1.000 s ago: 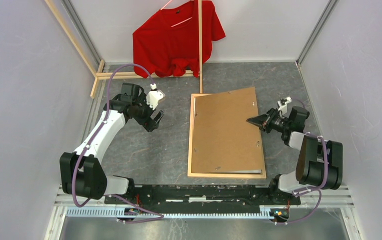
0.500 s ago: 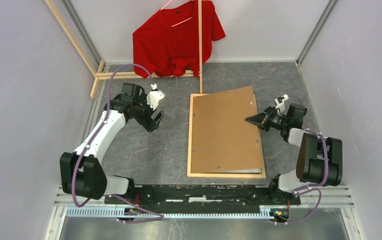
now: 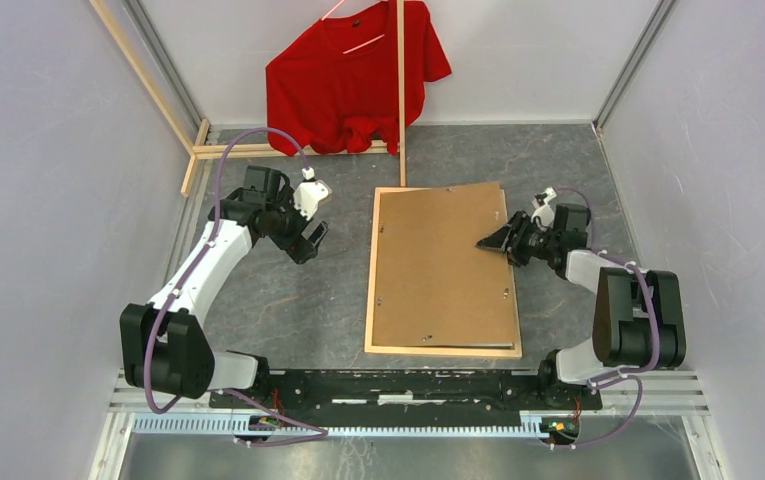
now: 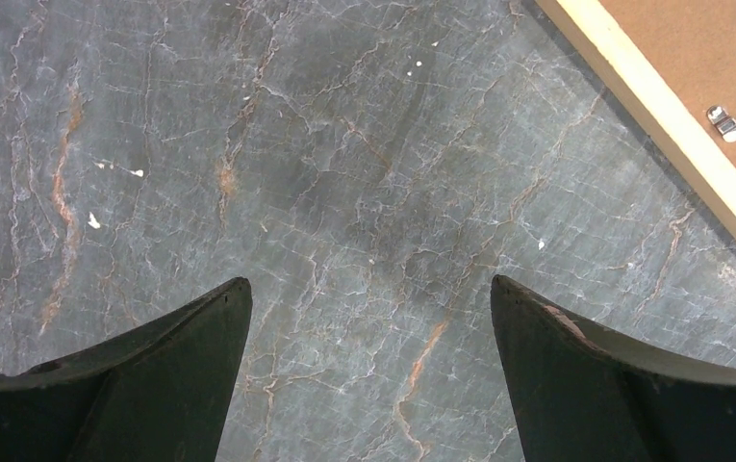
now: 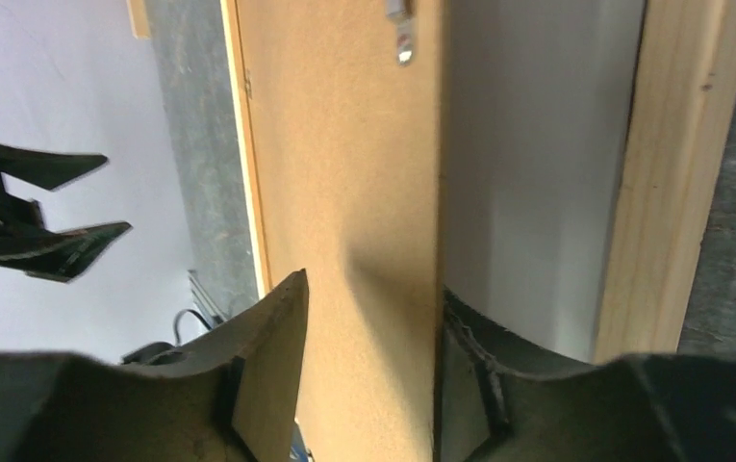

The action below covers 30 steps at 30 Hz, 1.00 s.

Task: Put the photo into the frame
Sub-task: Place the photo frame item in the photo frame.

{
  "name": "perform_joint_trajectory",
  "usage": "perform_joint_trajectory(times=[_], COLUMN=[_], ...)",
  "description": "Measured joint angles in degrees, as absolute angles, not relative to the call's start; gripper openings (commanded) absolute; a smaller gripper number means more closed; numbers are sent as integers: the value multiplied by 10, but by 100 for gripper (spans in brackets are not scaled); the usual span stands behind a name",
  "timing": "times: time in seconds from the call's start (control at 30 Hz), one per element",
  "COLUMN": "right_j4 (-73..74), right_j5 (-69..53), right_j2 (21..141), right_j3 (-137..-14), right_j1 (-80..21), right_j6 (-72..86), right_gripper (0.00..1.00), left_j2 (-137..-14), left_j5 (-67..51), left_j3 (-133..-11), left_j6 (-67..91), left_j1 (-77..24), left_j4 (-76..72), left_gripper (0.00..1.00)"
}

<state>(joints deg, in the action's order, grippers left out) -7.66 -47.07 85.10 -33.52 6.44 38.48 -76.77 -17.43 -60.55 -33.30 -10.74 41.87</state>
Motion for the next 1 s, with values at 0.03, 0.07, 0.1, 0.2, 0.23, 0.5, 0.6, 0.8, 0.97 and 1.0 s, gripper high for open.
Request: perform_joint_trajectory(times=[0.03,0.07,0.1,0.2,0.23,0.5,0.6,0.8,0.97,1.0], right_j4=[-75,-71,-66,-36,-25,103,152,208,208,203], right_j5=[-461,-448,-437,-398,-386,-288,-244,-170,-154,-160], right_j2=[851,850,848,843,843,804,774,731,723,723], right_j3=[-335,-335,-335,-342,-347,-397,-410,-448,-463,-461], right_j1=[56,44,35,3,-5,-36,-36,-36,-35,-34], right_j6=[384,382,381,368,368,295,265,223,222,225], right_gripper=[62,68,71,98,98,98,98,98,98,98], left_j2=[-768,-769,-769,-770,-770,-771,-773,-774,-780,-781], left_j5=[-174,-174,-174,-170,-170,-166,-166,-166,-166,-166], left_j3=[-606,-606,-606,-606,-606,-599,-597,-597,-597,-597], left_j6=[-333,-333,-333,-333,-333,-333,-333,-333,-333,-333], left_j1=[-107,-107,-107,-107,-107,-107,-107,-107,-107,-107], left_j4=[419,419,419,419,419,419,419,419,419,419], left_gripper=[100,100,100,100,100,100,100,100,100,100])
